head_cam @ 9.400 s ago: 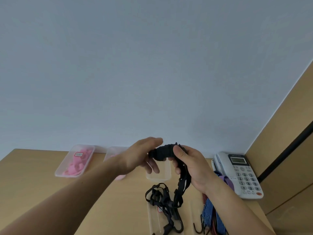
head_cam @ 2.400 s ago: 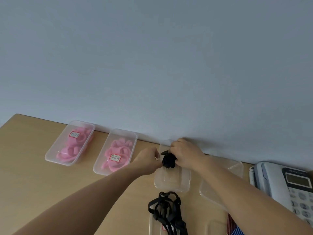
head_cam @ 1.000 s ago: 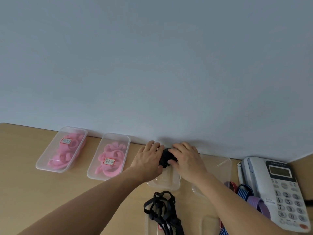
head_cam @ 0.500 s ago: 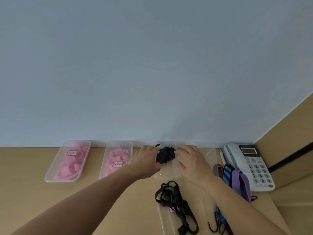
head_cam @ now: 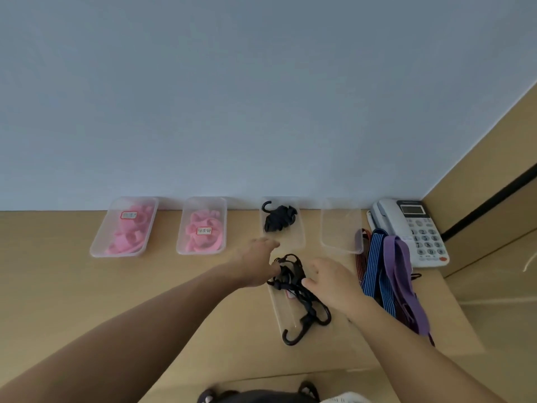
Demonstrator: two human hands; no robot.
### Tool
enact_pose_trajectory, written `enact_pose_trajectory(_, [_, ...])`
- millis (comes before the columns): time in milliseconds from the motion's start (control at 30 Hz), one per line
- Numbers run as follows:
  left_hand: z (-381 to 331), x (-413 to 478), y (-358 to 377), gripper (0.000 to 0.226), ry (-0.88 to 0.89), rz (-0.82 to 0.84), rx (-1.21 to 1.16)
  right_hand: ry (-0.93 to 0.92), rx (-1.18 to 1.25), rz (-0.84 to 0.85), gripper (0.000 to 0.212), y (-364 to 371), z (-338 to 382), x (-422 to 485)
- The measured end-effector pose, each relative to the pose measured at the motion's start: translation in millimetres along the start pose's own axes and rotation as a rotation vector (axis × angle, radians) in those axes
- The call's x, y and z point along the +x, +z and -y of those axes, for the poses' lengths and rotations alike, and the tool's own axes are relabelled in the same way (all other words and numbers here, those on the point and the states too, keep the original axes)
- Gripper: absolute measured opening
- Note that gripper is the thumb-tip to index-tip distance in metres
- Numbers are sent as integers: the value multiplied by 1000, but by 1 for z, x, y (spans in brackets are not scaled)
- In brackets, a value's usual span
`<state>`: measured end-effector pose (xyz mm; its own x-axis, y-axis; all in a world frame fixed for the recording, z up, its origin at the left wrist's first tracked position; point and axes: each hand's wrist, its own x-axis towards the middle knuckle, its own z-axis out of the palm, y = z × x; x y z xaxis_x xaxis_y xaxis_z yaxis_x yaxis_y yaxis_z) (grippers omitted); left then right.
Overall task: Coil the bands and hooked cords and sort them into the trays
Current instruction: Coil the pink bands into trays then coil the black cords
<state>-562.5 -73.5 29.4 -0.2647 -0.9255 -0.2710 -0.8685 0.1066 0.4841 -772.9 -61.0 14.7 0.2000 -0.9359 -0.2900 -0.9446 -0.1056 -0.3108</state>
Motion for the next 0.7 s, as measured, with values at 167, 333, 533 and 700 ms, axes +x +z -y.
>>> enact_pose_trajectory(167, [-20,-10,14,57,-61,13,-22,104,-60,180,31,29,-30,-2])
enact_pose_trajectory(333, [-39,-20,25,39,-114,47,-37,93,14,183,21,41,-39,-5])
enact_pose_trajectory(533, [-55,-16,9,57,-85,29,-13,-8,170,97,13,-18,-29,-2])
enact_pose_trajectory(700, [-82,-14,-36,60,55,57,-72,-193,404,-29,7,-102,-9,-1])
